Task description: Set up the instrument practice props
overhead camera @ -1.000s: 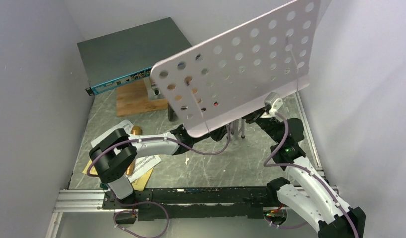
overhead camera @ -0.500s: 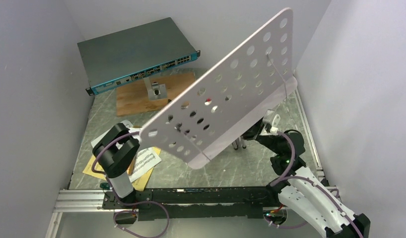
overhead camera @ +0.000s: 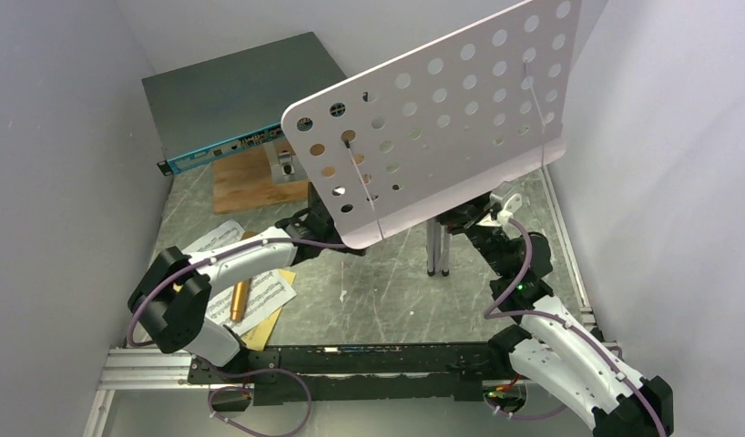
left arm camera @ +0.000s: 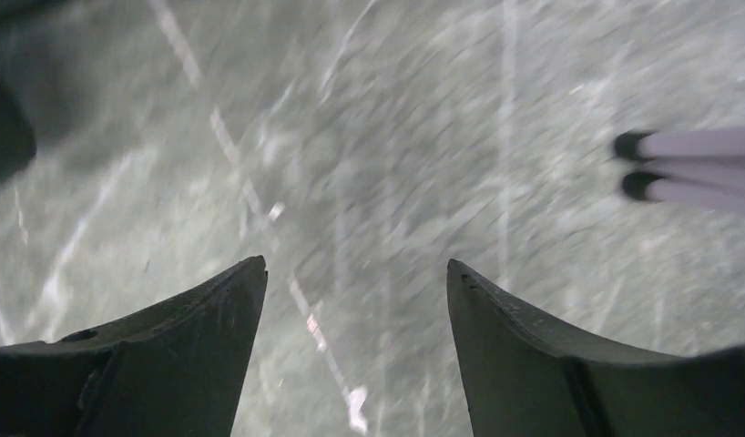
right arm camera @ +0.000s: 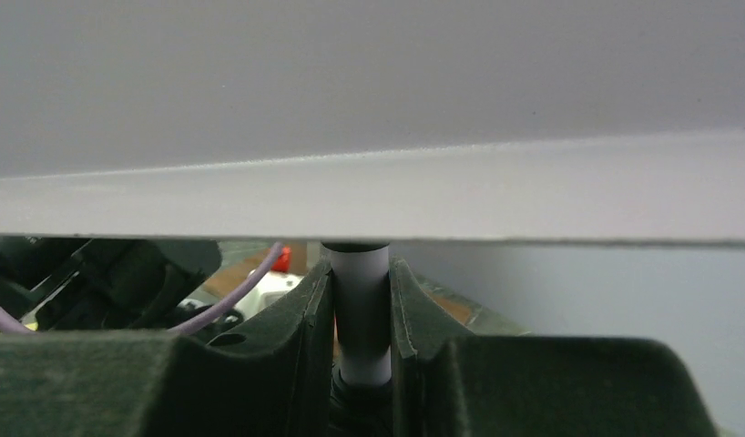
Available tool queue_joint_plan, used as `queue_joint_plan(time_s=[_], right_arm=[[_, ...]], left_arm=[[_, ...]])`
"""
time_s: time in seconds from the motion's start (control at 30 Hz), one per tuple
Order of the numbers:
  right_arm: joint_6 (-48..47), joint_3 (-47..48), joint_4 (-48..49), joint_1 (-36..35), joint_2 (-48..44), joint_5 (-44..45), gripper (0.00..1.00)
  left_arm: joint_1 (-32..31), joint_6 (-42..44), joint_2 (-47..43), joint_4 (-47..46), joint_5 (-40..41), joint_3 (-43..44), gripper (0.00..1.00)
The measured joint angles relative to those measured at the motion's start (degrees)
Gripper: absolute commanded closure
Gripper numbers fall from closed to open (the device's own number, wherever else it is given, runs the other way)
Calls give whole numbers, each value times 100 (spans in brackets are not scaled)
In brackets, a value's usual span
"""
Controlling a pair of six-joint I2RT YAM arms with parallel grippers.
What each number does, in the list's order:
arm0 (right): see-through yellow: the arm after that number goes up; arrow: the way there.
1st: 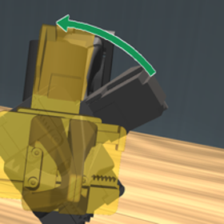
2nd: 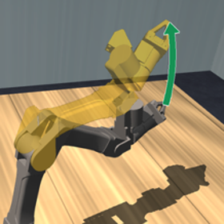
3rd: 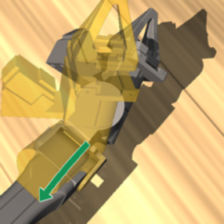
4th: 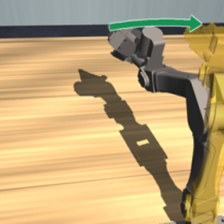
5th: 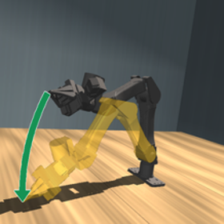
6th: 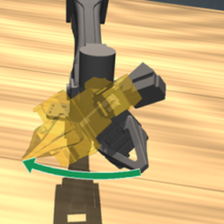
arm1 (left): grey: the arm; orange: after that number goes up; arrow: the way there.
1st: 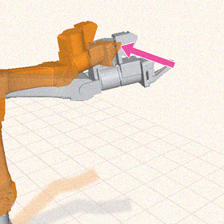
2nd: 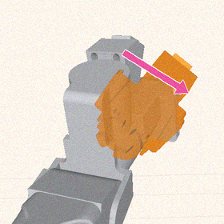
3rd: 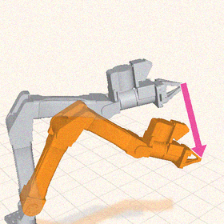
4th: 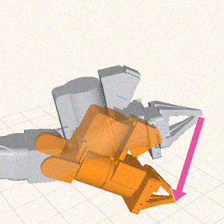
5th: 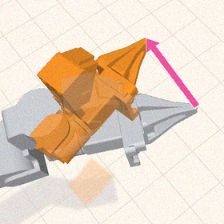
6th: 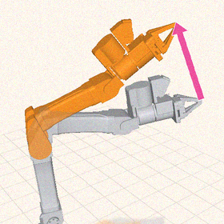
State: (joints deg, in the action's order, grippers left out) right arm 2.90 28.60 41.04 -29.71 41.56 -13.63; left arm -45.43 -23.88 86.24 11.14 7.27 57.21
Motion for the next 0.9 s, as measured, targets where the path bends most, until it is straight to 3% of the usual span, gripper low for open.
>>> queue_joint_plan(time_s=[0.13, 0.3, 0.67, 0.83, 0.9], right_arm=[[-22, 0, -59, 0, -42, 149, 100], [-42, 0, -170, 0, -131, 380, 100], [-125, 28, -326, 0, -190, 568, 100], [-87, 35, -378, 0, -223, 597, 100], [-46, 37, -413, 0, -256, 612, 100]], left_arm=[[313, -505, -450, 444, -61, -713, 15], [688, -1204, -2011, 901, -260, -1292, 9], [859, -1600, -5246, 734, -955, -1294, 0], [859, -1576, -5528, -55, -1823, -1252, 2], [859, -1593, -5370, -409, -2177, -1287, 8]])
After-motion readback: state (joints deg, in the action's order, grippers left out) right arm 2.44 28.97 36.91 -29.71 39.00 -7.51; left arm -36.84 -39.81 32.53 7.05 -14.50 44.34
